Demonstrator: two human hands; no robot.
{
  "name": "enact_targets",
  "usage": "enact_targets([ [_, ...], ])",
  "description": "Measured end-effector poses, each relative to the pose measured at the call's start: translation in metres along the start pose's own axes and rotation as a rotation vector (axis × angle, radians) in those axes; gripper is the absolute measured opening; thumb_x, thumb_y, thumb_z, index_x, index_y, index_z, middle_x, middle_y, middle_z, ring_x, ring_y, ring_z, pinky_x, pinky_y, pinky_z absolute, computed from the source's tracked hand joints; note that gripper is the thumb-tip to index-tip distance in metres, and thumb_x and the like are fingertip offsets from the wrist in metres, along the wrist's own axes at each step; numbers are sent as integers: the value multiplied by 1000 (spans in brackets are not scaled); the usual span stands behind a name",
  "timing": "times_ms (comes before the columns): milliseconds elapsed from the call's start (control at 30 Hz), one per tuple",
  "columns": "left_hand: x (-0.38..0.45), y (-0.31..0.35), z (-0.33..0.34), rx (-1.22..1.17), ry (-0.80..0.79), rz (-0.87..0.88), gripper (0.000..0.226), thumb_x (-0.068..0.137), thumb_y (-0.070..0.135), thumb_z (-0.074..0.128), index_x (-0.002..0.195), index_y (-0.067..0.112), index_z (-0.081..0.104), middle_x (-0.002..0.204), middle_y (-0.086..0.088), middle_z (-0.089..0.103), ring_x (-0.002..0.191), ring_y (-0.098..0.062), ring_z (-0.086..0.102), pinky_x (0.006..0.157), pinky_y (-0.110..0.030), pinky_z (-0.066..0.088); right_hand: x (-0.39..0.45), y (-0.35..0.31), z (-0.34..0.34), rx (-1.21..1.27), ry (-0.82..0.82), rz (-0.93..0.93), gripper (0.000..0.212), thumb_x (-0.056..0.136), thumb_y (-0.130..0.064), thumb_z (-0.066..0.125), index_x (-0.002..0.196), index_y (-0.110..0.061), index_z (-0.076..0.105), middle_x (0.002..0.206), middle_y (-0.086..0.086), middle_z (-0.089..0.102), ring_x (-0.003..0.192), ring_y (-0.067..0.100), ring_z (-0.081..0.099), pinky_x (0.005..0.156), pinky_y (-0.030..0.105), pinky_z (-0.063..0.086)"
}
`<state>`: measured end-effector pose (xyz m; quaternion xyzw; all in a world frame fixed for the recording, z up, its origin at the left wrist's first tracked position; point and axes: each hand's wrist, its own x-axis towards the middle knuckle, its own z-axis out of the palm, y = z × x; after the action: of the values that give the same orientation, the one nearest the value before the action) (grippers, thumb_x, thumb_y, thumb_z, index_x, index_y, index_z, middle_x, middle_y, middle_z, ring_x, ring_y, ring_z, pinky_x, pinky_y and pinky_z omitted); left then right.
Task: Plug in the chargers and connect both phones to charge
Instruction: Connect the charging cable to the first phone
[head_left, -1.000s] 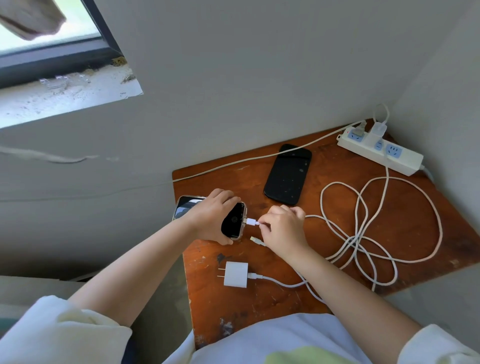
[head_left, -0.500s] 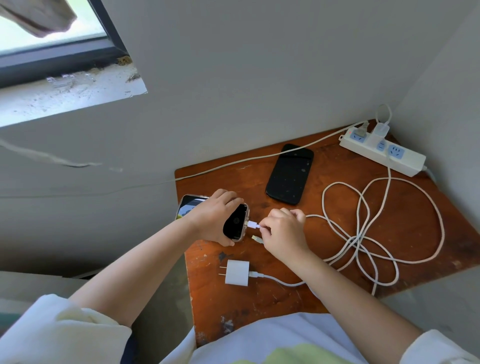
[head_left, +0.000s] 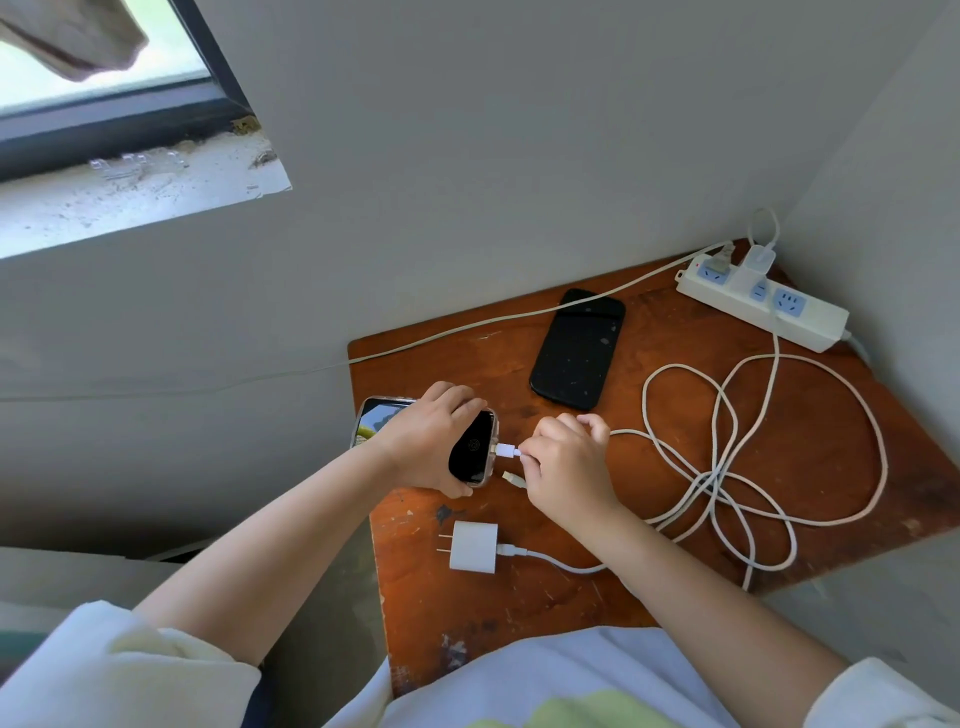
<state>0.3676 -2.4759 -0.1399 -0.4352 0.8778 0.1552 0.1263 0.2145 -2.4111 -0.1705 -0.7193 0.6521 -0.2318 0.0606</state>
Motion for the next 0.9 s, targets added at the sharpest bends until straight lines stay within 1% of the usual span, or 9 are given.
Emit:
enact_targets([
  [167, 2, 3, 4, 35, -11, 27, 88, 73, 44, 72, 142, 15, 25, 147, -5, 32, 134, -22, 24, 108, -28, 32, -10, -1, 3, 0, -3, 5, 17, 51, -1, 86, 58, -9, 72, 56, 6, 68, 56, 21, 64, 68, 45, 53],
  [500, 4, 7, 4, 37, 20, 11, 87, 73, 45, 71, 142, 15, 26, 146, -6, 33, 133, -22, 25, 105, -28, 36, -5, 4, 4, 15, 36, 53, 17, 53, 2, 85, 60, -8, 73, 56, 6, 67, 57, 22, 64, 69, 47, 52],
  [700, 8, 9, 5, 59, 10, 38, 88, 72, 46, 71, 142, 15, 26, 145, -6, 33, 133, -22, 25, 105, -28, 36, -12, 1, 7, 39, 35, 75, 20, 51, 4, 85, 58, -8, 72, 54, 6, 66, 55, 21, 64, 66, 41, 53],
  [900, 10, 8, 5, 74, -18, 62, 88, 73, 45, 71, 142, 15, 25, 145, -5, 32, 132, -21, 25, 105, -28, 35, -13, 2, 9, 45, 10, 103, 19, 51, 3, 85, 59, -9, 72, 54, 5, 66, 56, 20, 65, 65, 40, 53],
])
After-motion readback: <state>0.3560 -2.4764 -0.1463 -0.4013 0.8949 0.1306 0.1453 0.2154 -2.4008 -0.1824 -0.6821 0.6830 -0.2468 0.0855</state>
